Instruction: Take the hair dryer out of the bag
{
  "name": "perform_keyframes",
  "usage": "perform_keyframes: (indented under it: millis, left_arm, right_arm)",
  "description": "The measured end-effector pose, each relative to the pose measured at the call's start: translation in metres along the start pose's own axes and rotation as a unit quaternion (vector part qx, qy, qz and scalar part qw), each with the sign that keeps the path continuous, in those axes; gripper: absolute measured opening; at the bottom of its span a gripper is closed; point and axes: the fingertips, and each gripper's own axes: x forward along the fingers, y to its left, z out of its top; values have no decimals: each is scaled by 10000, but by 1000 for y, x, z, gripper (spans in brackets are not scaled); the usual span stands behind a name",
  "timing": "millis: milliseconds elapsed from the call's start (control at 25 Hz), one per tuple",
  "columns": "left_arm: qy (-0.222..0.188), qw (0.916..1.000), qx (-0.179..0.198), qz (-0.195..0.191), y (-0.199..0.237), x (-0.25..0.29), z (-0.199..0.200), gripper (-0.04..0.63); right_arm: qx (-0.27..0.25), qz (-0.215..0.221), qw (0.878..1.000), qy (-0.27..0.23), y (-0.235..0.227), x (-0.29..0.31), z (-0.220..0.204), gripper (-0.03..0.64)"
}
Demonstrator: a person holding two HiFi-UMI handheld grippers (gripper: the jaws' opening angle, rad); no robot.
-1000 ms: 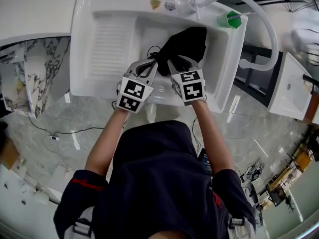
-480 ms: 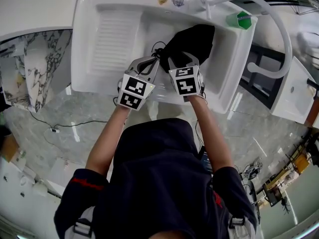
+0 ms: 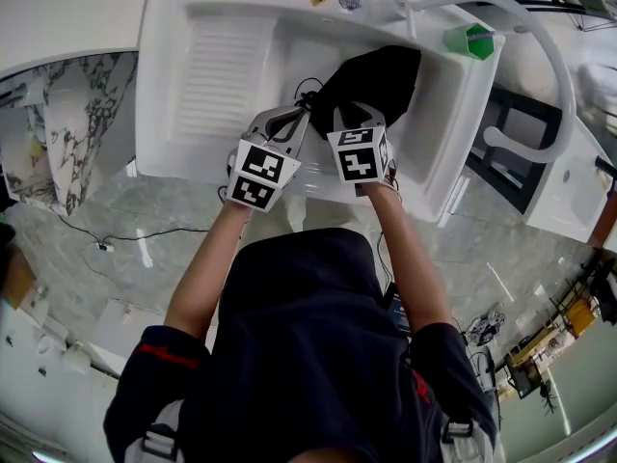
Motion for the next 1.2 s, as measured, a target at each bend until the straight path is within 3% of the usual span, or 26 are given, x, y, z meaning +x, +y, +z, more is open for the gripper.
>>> perform_keyframes:
  millis: [480, 1200]
  left_arm:
    - [53, 10000, 9, -16, 0, 6, 0, 15]
    - [177, 9997, 101, -105, -4, 16, -1, 15]
  right_arm:
    - [34, -52, 9999, 92, -7, 3, -4, 46]
    - [210, -130, 9997, 91, -24, 2, -5, 41]
